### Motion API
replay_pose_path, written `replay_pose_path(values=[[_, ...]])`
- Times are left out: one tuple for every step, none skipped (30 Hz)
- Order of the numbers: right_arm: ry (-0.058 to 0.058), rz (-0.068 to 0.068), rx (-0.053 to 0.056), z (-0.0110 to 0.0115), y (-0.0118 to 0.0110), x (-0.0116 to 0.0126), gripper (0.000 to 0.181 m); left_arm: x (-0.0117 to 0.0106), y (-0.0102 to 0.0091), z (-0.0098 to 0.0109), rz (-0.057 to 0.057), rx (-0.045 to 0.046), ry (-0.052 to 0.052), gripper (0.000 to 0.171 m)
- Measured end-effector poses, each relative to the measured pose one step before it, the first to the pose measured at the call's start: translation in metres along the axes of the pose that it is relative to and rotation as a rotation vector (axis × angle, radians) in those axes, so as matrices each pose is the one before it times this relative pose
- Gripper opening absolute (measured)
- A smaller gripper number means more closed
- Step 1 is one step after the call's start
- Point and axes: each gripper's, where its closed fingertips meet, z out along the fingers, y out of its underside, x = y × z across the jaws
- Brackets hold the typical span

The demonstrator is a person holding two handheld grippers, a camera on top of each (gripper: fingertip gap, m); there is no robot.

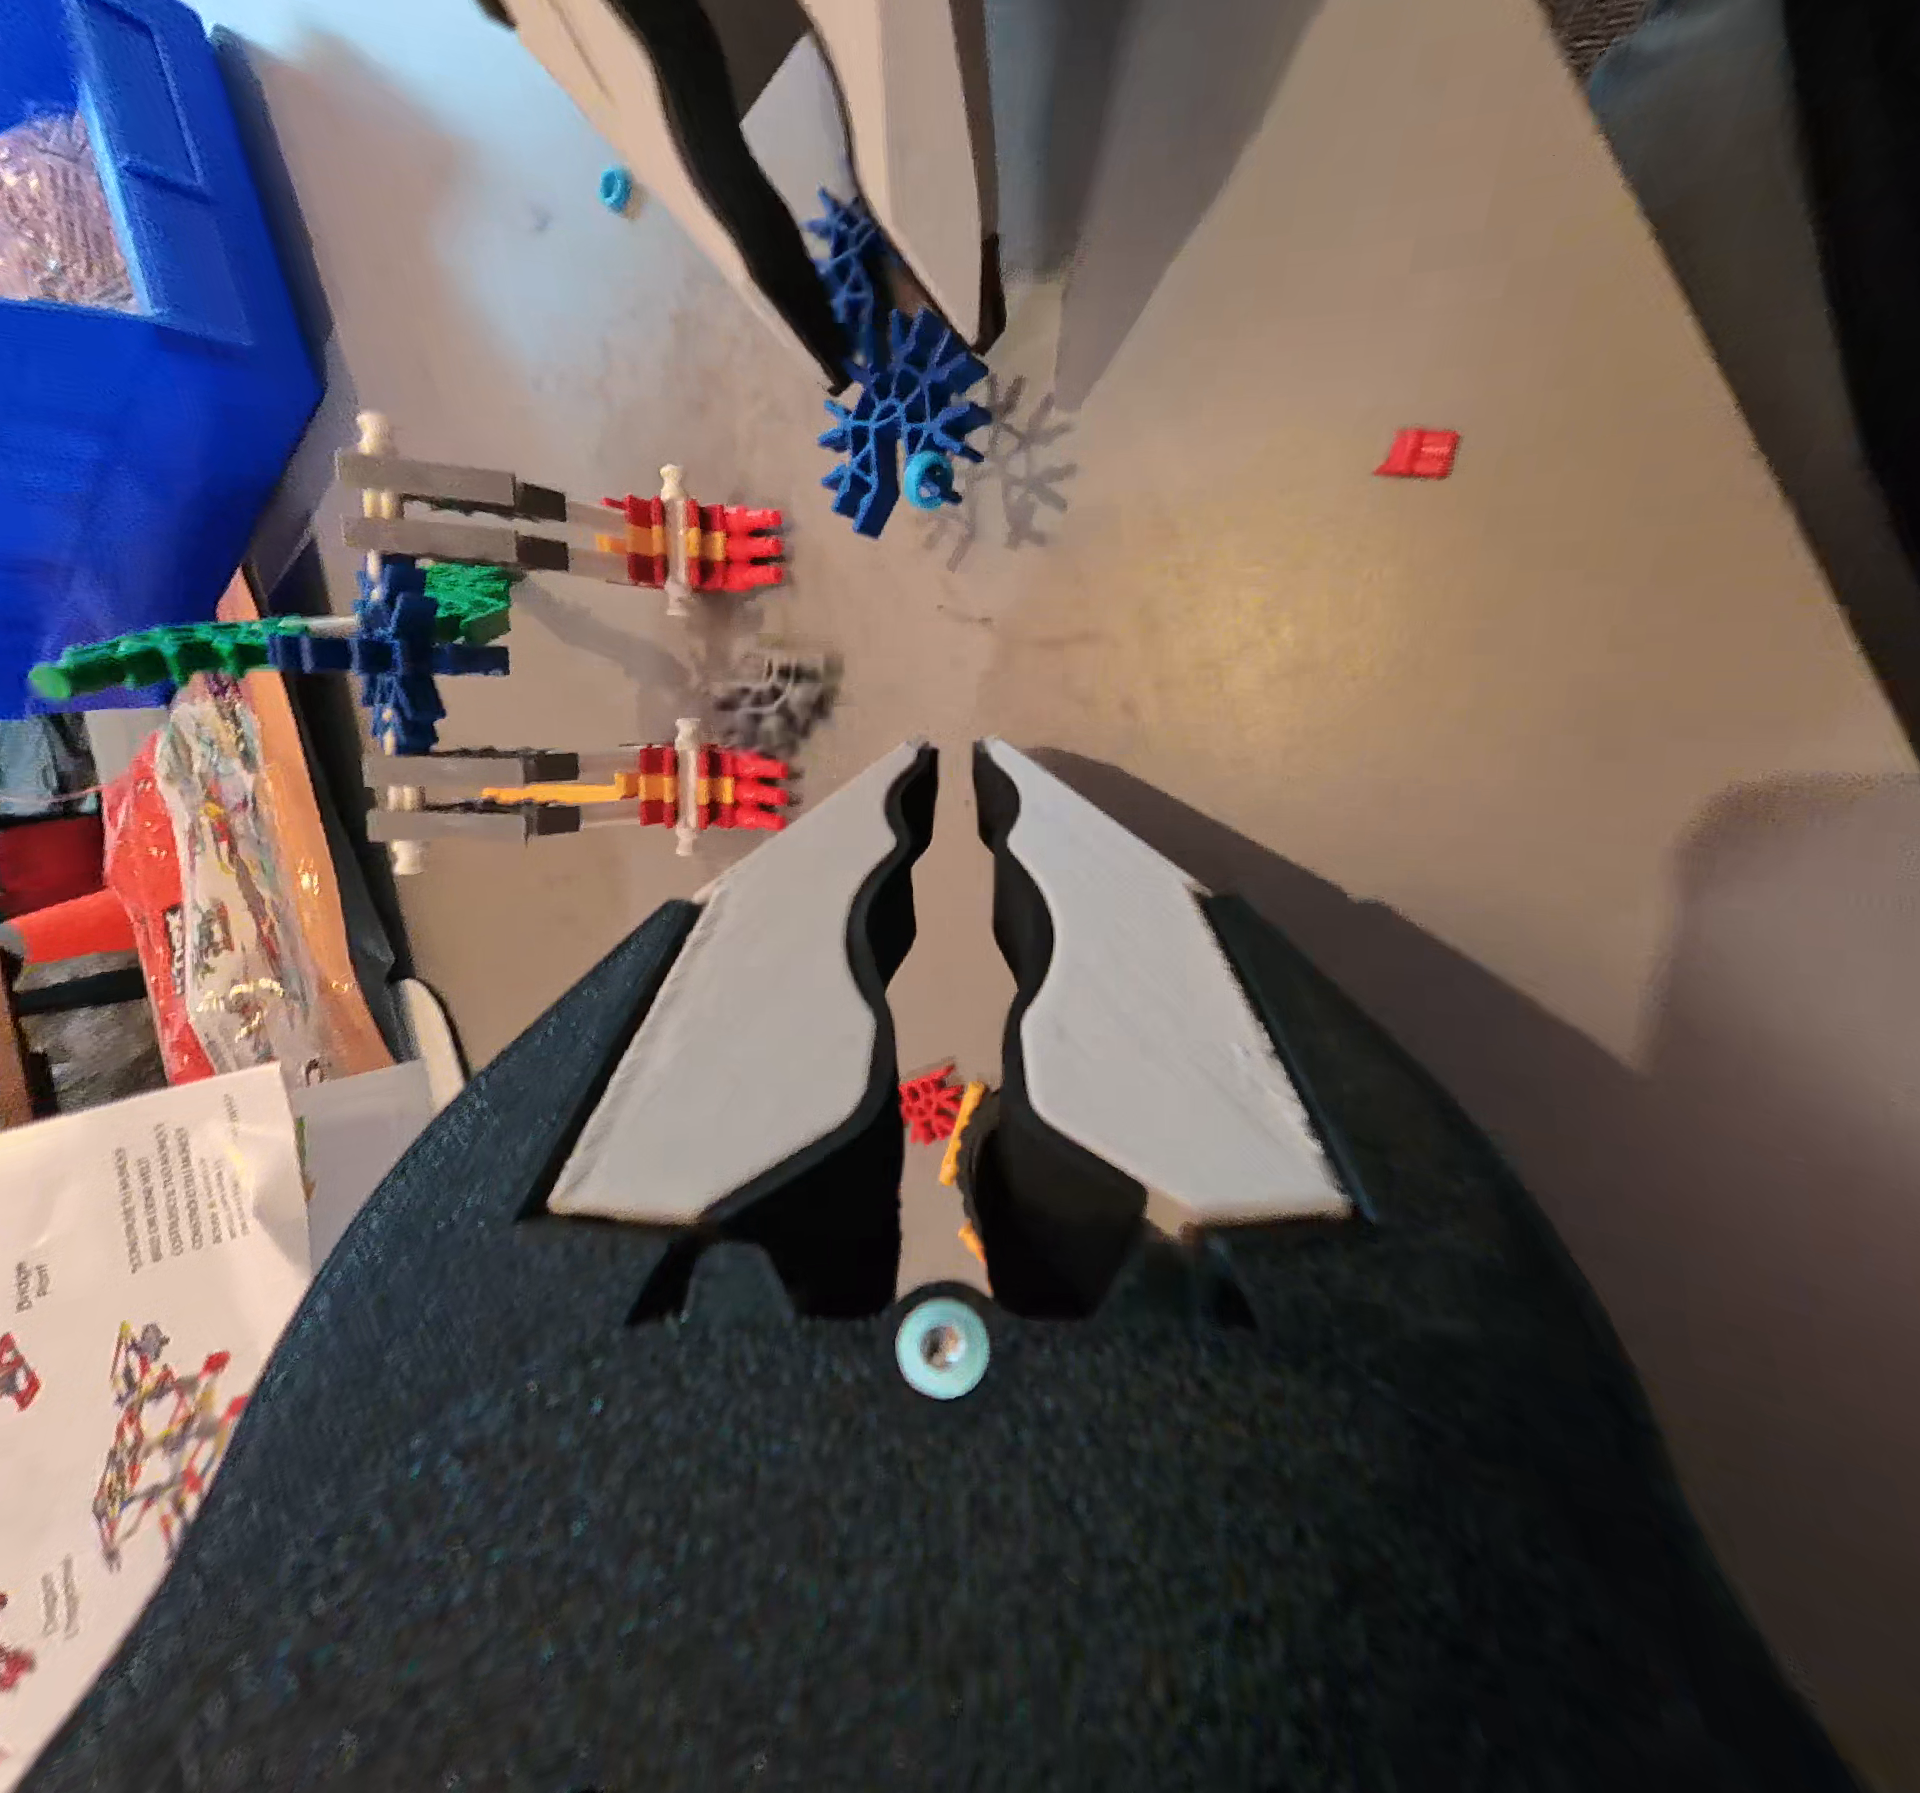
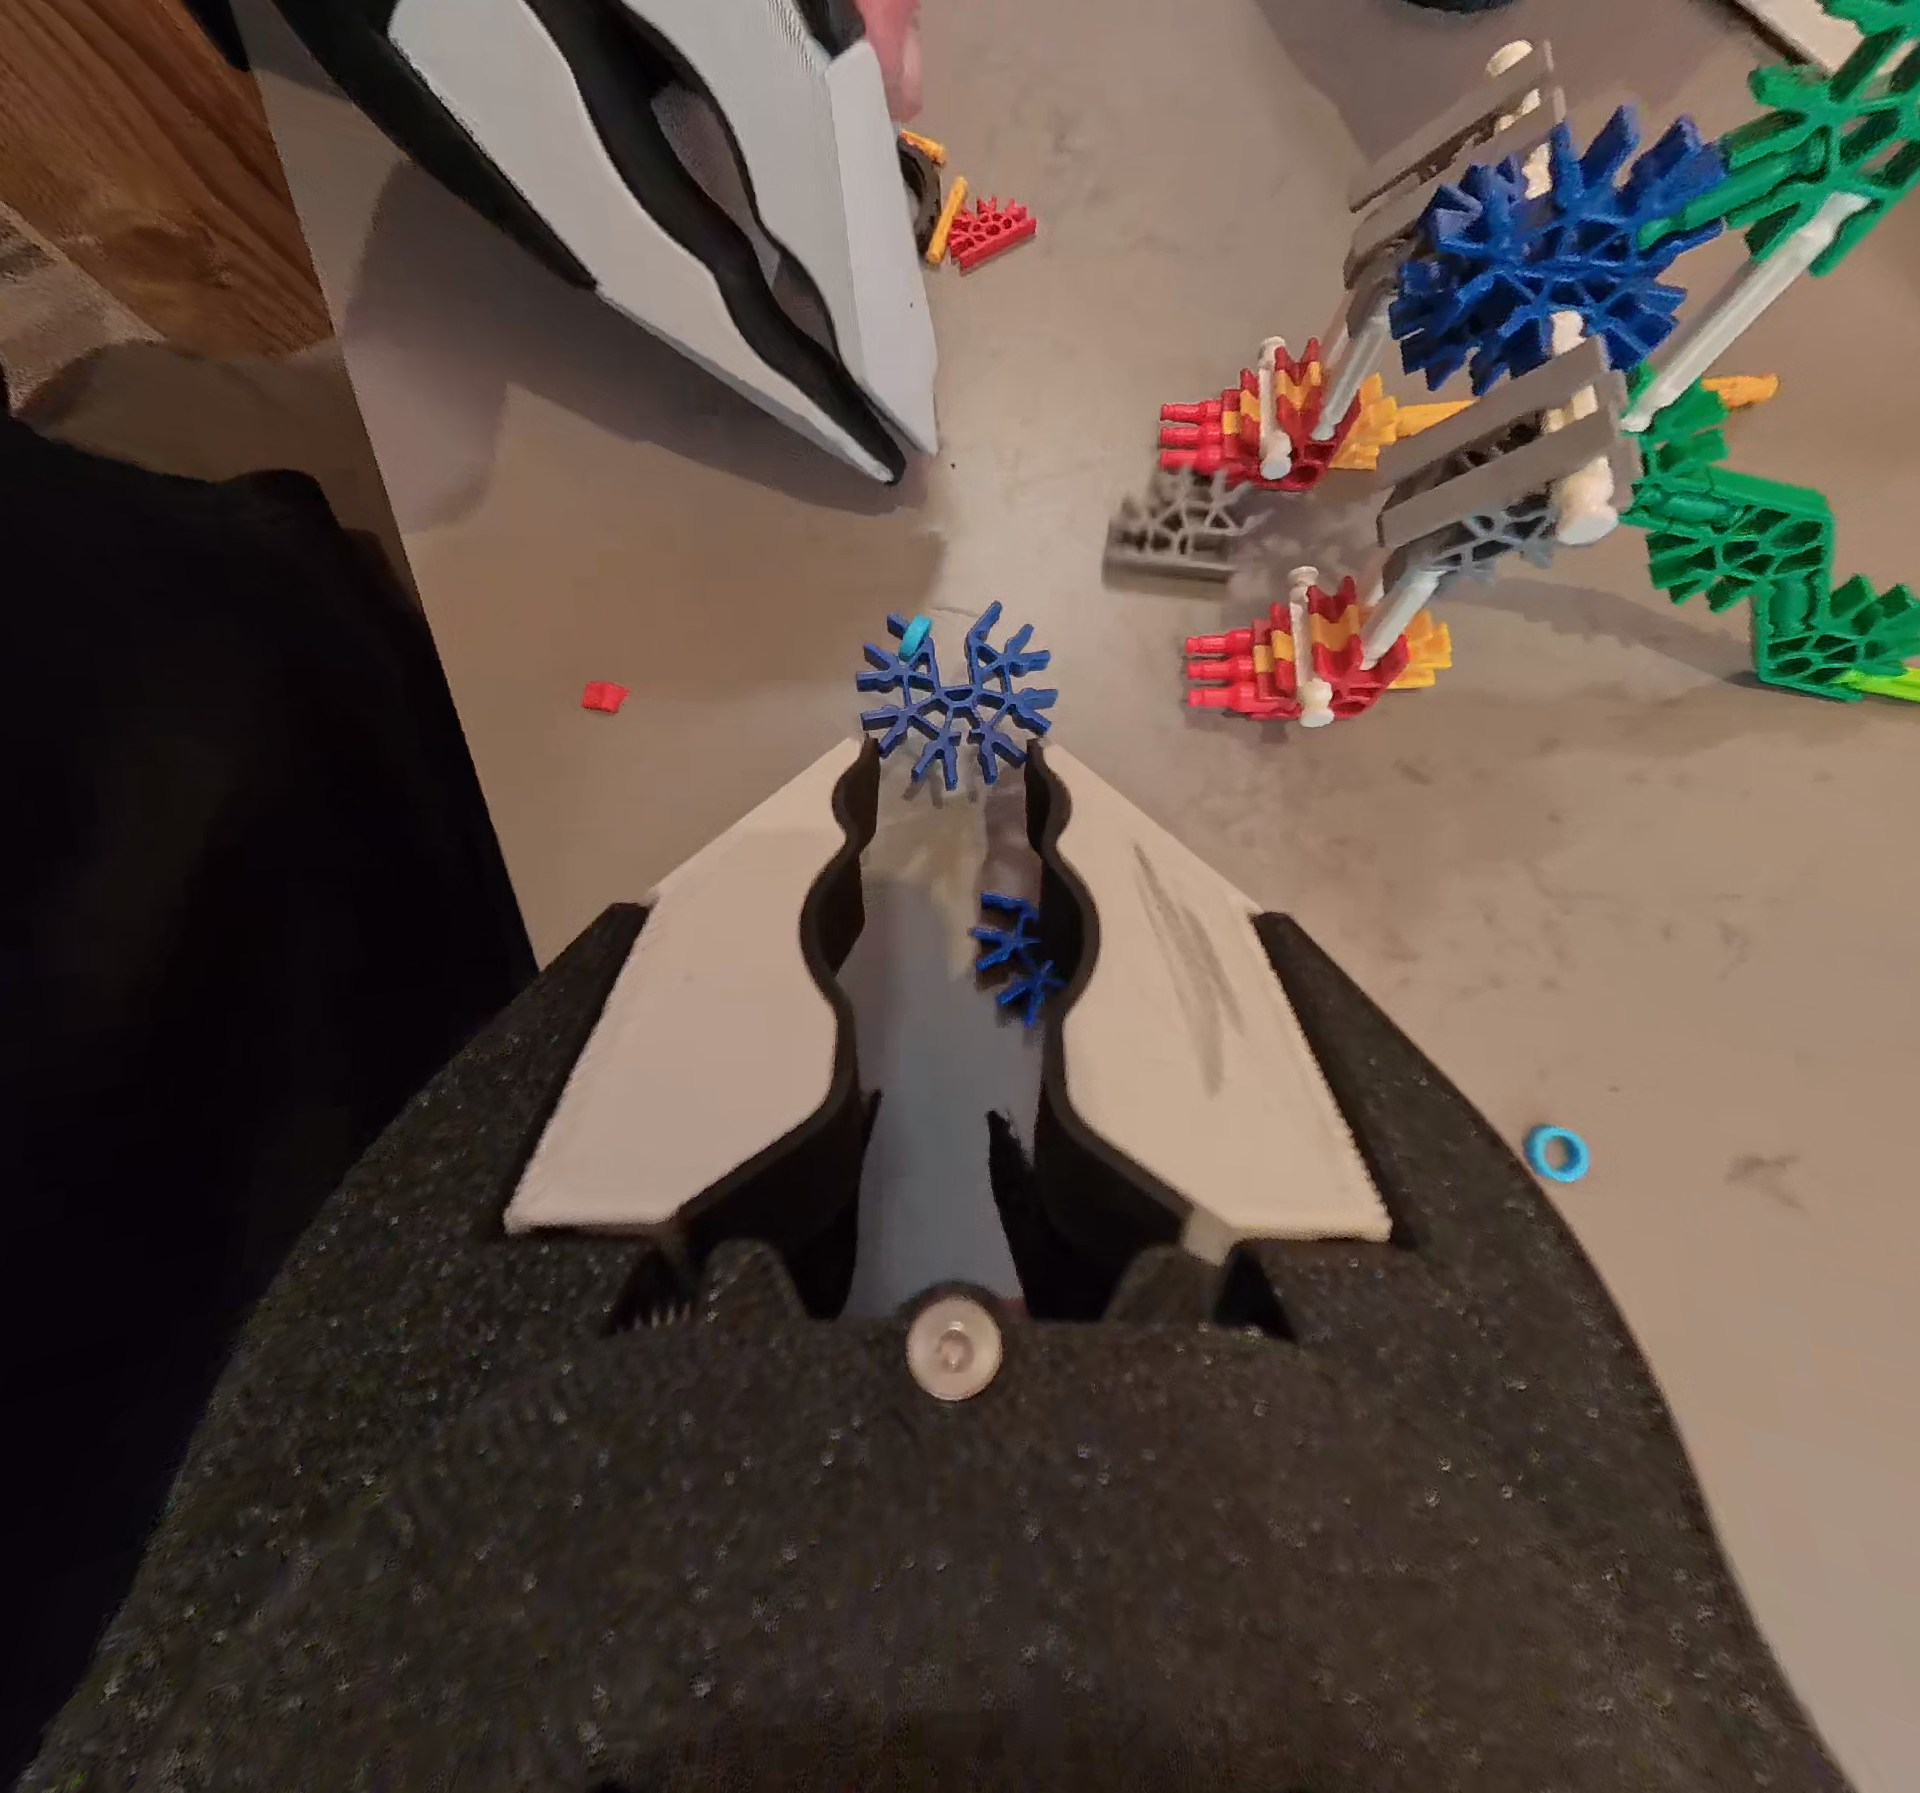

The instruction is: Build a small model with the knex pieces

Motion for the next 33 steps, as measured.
replay_pose_path(values=[[0.0019, 0.0003, -0.0003, -0.00090, -0.00088, 0.00161, 0.027, -0.00396, 0.00165, -0.00034, -0.0376, -0.00079, -0.0007, 0.010], [0.0014, 0.0037, 0.0044, -0.00115, -0.00117, 0.00142, 0.027, -0.00180, 0.00107, 0.00025, -0.0517, 0.00119, 0.0205, 0.019], [0.0056, 0.0038, 0.0035, -0.00111, -0.00073, 0.00185, 0.027, -0.00446, -0.00036, 0.00008, -0.0367, 0.00702, -0.0021, 0.023], [0.0083, 0.0025, 0.0028, -0.00110, -0.00010, 0.00180, 0.027, -0.00736, -0.00200, 0.00058, -0.0257, 0.01377, -0.0275, 0.024], [0.0071, 0.0041, 0.0018, -0.00127, 0.00039, 0.00151, 0.027, -0.00336, -0.00089, 0.00227, -0.0282, 0.00299, -0.0024, 0.027], [0.0063, 0.0050, 0.0026, -0.00118, 0.00065, 0.00121, 0.027, -0.00083, -0.00063, 0.00383, -0.0245, -0.00197, 0.0124, 0.032], [0.0045, 0.0056, 0.0030, -0.00113, 0.00074, 0.00054, 0.028, -0.00341, -0.00261, 0.00463, -0.0128, 0.00962, -0.0098, 0.034], [0.0020, 0.0057, 0.0026, -0.00092, 0.00099, -0.00001, 0.028, -0.00222, -0.00306, 0.00547, -0.0088, 0.00873, -0.0056, 0.034], [0.0004, 0.0047, 0.0011, -0.00057, 0.00121, -0.00042, 0.027, 0.00026, -0.00181, 0.00617, -0.0069, -0.00242, 0.0110, 0.039], [0.0005, 0.0031, -0.0001, -0.00033, 0.00126, -0.00067, 0.027, 0.00070, -0.00047, 0.00639, -0.0124, -0.01045, 0.0175, 0.045], [0.0000, 0.0026, -0.0004, -0.00028, 0.00124, -0.00072, 0.027, 0.00198, -0.00422, 0.00299, -0.0289, 0.01426, 0.0374, 0.040], [-0.0018, 0.0025, 0.0001, -0.00008, 0.00103, -0.00092, 0.027, 0.00029, -0.00209, 0.00292, -0.0443, 0.00343, 0.0300, 0.046], [-0.0027, 0.0027, 0.0007, -0.00008, 0.00097, -0.00084, 0.027, 0.00248, 0.00020, 0.00152, -0.0378, -0.00314, 0.0458, 0.042], [-0.0028, 0.0036, 0.0007, 0.00002, 0.00099, -0.00062, 0.027, 0.00083, 0.00116, 0.00066, -0.0444, -0.00432, 0.0332, 0.040], [-0.0042, 0.0038, 0.0009, -0.00006, 0.00099, -0.00038, 0.027, -0.00006, 0.00156, 0.00045, -0.0545, -0.00185, 0.0288, 0.041], [-0.0042, 0.0027, 0.0020, 0.00004, 0.00068, -0.00023, 0.027, 0.00038, 0.00067, 0.00038, -0.0580, 0.00629, 0.0310, 0.041], [-0.0035, 0.0023, 0.0024, -0.00009, 0.00033, 0.00016, 0.027, 0.00357, -0.00101, -0.00056, -0.0251, 0.01904, 0.0388, 0.048], [-0.0021, 0.0007, 0.0030, -0.00003, -0.00003, 0.00040, 0.027, 0.00358, -0.00029, -0.00060, -0.0024, 0.00985, 0.0242, 0.049], [-0.0016, 0.0005, 0.0019, -0.00009, -0.00004, 0.00054, 0.027, 0.00280, 0.00062, -0.00054, 0.0153, 0.00078, 0.0070, 0.047], [-0.0008, 0.0000, 0.0012, -0.00008, -0.00009, 0.00044, 0.027, 0.00430, 0.00103, -0.00099, 0.0225, -0.00476, 0.0104, 0.044], [-0.0008, -0.0012, 0.0013, -0.00022, -0.00035, 0.00028, 0.027, 0.00813, 0.00090, -0.00224, 0.0183, -0.00473, 0.0357, 0.036], [-0.0018, -0.0021, 0.0021, -0.00026, -0.00059, -0.00022, 0.027, 0.00709, 0.00228, -0.00271, 0.0119, -0.01397, 0.0305, 0.032], [-0.0023, -0.0022, 0.0023, -0.00021, -0.00062, -0.00061, 0.027, 0.00135, 0.00351, -0.00267, 0.0243, -0.01778, -0.0089, 0.031], [-0.0016, -0.0022, 0.0020, -0.00025, -0.00054, -0.00069, 0.027, -0.00022, 0.00426, -0.00276, 0.0293, -0.01450, -0.0227, 0.030], [-0.0026, -0.0022, 0.0017, -0.00009, -0.00035, -0.00103, 0.027, 0.00161, 0.00563, -0.00305, 0.0096, -0.01930, -0.0092, 0.030], [-0.0033, -0.0020, 0.0006, 0.00005, -0.00014, -0.00105, 0.027, 0.00464, 0.00413, -0.00416, 0.0061, -0.01019, 0.0088, 0.027], [-0.0018, -0.0020, -0.0001, 0.00005, 0.00018, -0.00080, 0.027, 0.00374, 0.00244, -0.00461, 0.0072, 0.00163, -0.0017, 0.025], [-0.0011, -0.0014, 0.0010, 0.00008, -0.00008, -0.00066, 0.027, 0.00111, 0.00037, -0.00503, -0.0089, 0.01246, -0.0149, 0.025], [-0.0017, -0.0001, 0.0023, 0.00014, -0.00029, -0.00042, 0.027, -0.00351, -0.00015, -0.00470, -0.0326, 0.00987, -0.0353, 0.028], [-0.0025, -0.0002, 0.0021, 0.00029, -0.00039, -0.00047, 0.028, -0.00560, -0.00074, -0.00432, -0.0352, 0.01137, -0.0458, 0.032], [-0.0016, -0.0007, 0.0005, 0.00065, -0.00044, -0.00022, 0.027, -0.00313, 0.00117, -0.00315, -0.0355, -0.00095, -0.0320, 0.035], [-0.0014, -0.0010, -0.0008, 0.00072, -0.00039, -0.00011, 0.027, -0.00217, 0.00378, -0.00154, -0.0434, -0.02111, -0.0280, 0.039], [-0.0022, -0.0014, -0.0024, 0.00091, -0.00040, -0.00038, 0.028, -0.00154, 0.00431, -0.00041, -0.0314, -0.02453, -0.0319, 0.041]])
